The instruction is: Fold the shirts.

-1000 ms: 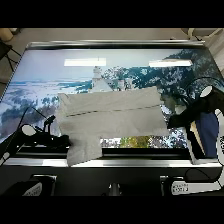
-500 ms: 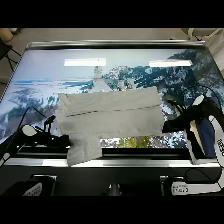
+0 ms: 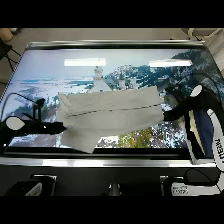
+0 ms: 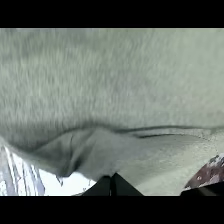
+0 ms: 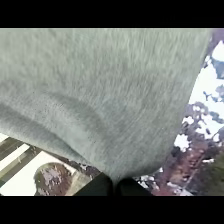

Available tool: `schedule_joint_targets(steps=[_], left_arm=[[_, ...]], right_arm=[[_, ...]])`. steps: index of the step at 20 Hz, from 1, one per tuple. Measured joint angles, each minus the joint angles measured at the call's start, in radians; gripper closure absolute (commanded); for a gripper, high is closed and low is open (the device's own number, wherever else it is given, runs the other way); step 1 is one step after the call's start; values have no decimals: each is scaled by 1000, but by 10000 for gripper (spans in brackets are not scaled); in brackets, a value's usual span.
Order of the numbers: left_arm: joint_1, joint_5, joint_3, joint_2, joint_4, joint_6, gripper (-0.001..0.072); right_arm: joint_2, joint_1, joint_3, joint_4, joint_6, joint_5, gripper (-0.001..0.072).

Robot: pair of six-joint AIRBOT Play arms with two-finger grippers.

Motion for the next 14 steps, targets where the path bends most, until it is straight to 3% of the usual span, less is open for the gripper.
schedule_joint_targets(steps=[6,14], left_arm=[[6,137,163,-56,71,-92,687],[8,231,443,-475,92,-124,688]], right_arm=[[-61,51,225,-37,21,-135,690],[-329,109,455,-53,115,-305,688]])
